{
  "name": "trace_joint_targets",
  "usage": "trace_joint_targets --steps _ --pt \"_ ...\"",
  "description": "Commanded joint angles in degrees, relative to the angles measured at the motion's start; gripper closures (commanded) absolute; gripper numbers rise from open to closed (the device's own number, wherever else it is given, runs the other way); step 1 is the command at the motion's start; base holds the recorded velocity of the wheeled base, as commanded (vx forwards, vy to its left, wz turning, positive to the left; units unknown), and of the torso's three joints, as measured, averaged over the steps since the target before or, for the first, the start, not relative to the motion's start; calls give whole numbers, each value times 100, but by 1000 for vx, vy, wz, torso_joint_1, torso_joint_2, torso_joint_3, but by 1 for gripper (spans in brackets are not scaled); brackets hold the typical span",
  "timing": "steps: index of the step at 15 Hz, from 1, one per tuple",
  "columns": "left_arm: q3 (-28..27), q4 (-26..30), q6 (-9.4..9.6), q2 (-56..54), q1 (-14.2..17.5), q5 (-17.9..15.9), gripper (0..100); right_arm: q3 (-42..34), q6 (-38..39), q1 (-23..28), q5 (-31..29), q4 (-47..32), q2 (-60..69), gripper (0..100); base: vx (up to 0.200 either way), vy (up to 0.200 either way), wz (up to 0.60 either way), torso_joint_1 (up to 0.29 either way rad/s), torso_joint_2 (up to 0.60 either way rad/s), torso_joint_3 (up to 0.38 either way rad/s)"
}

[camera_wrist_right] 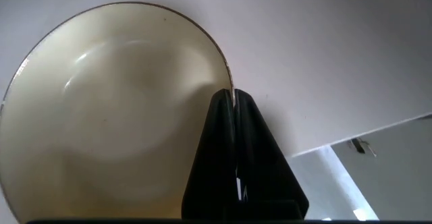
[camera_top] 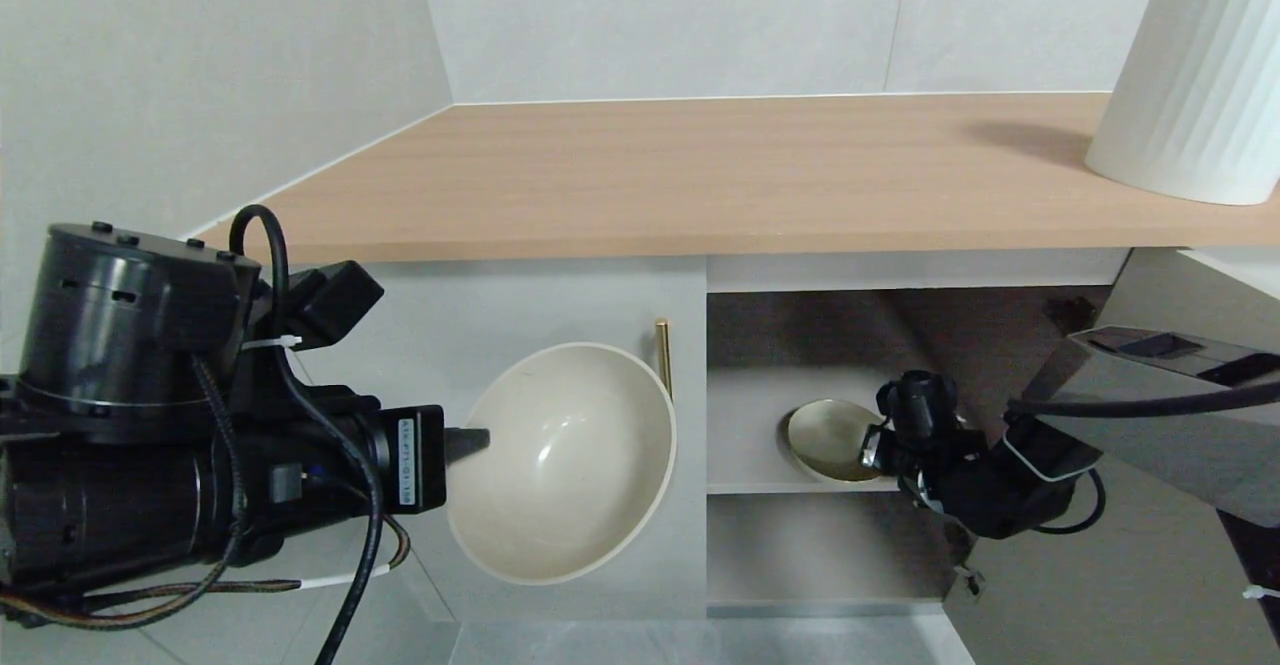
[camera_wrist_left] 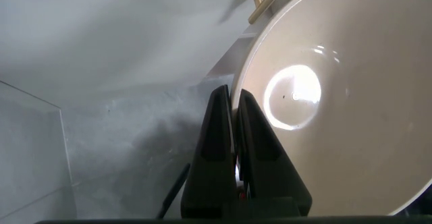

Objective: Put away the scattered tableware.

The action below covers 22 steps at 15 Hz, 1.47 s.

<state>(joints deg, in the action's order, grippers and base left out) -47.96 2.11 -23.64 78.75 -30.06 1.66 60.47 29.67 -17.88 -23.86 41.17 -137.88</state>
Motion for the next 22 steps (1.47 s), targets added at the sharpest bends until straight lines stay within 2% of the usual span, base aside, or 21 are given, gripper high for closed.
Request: trace_joint_targets --steps 1,17,18,22 --pt "6 0 -1 17 0 1 100 9 4 -5 -31 67 -2 100 0 0 0 0 0 0" --pt "6 0 -1 17 0 1 100 326 39 39 -233 120 -143 100 0 0 0 0 0 0" --pt "6 0 -1 17 0 1 100 343 39 39 -233 120 -152 0 0 0 0 0 0 0" --pt "6 0 8 9 0 1 100 317 223 22 -225 111 6 0 0 0 0 0 0 0"
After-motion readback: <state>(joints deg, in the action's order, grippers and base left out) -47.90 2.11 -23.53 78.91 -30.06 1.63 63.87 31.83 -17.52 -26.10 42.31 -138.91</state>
